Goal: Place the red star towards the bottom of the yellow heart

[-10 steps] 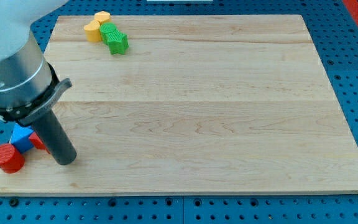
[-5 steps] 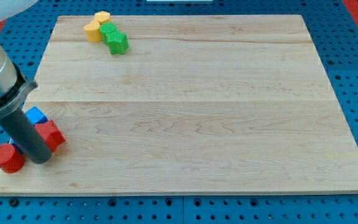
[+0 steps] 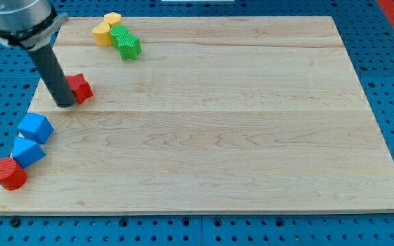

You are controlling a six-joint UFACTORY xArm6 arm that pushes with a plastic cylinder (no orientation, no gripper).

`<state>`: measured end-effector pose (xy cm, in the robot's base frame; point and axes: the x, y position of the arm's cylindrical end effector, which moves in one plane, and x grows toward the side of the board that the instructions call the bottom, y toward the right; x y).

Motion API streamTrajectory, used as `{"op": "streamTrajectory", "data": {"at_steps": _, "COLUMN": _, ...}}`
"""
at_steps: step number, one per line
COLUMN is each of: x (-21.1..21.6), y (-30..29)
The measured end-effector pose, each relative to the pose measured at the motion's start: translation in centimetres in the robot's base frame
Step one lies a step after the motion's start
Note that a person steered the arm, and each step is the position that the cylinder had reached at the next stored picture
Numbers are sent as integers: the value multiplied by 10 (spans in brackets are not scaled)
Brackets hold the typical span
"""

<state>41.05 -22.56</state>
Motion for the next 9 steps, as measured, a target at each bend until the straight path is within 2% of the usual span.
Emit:
{"op": "streamTrajectory", "data": {"at_steps": 3, "x": -67, "y": 0}}
{"op": "streamTrajectory", "data": {"at_steps": 5, "x": -35, "y": 1}}
{"op": "streamTrajectory", "data": {"at_steps": 6, "x": -38, "y": 21}}
{"op": "streamTrajectory", "data": {"at_steps": 9, "x": -91, "y": 3}}
